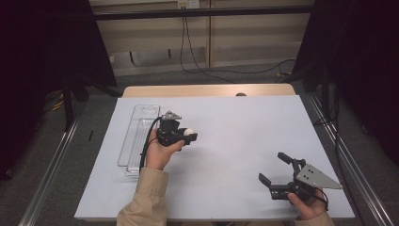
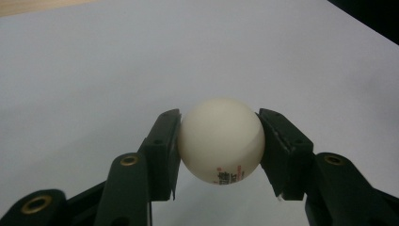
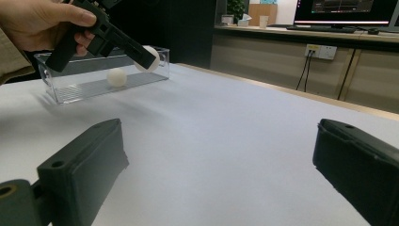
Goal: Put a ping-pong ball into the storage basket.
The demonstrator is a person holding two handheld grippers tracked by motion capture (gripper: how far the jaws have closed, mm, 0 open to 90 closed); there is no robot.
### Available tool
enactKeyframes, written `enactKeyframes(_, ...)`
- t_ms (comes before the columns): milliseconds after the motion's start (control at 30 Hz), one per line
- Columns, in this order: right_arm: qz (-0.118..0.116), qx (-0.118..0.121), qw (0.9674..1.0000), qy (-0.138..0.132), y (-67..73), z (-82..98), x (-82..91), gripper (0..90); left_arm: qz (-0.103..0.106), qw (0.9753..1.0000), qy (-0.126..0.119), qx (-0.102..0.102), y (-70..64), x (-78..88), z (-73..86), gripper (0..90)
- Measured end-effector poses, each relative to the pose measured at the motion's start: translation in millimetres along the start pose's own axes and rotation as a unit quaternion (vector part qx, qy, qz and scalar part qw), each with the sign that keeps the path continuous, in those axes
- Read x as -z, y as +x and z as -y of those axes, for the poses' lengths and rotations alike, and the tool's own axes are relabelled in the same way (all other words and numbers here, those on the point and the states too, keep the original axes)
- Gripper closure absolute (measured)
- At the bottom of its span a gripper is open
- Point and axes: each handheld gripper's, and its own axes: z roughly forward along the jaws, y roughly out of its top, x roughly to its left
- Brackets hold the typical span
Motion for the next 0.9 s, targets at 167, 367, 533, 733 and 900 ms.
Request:
enactKeyframes(167, 0.000, 0.000, 1.0000, 0.000, -0.1, 0.0, 0.2, 2.1, 0.000, 1.0000, -0.001, 0.002, 2.5, 3.1, -0.1, 51.1)
enactKeyframes(367, 0.000, 0.000, 1.0000, 0.000, -0.1, -0.1, 0.2, 2.1, -0.001, 1.0000, -0.005, 0.008, 5.1, 6.6, -0.1, 51.2)
enactKeyframes(533, 0.000, -0.001, 1.0000, 0.000, 0.0, -0.1, 0.2, 2.1, -0.001, 0.9999, -0.006, 0.012, 6.9, 8.7, 0.0, 51.2)
enactKeyframes(733, 0.000, 0.000, 1.0000, -0.001, -0.1, -0.1, 0.2, 2.1, -0.007, 0.9998, -0.009, 0.017, 8.9, 11.8, -0.2, 51.2)
enactKeyframes(900, 0.000, -0.001, 1.0000, 0.000, -0.1, -0.2, 0.3, 2.1, -0.017, 0.9997, -0.006, 0.014, 11.3, 15.8, -0.6, 51.2)
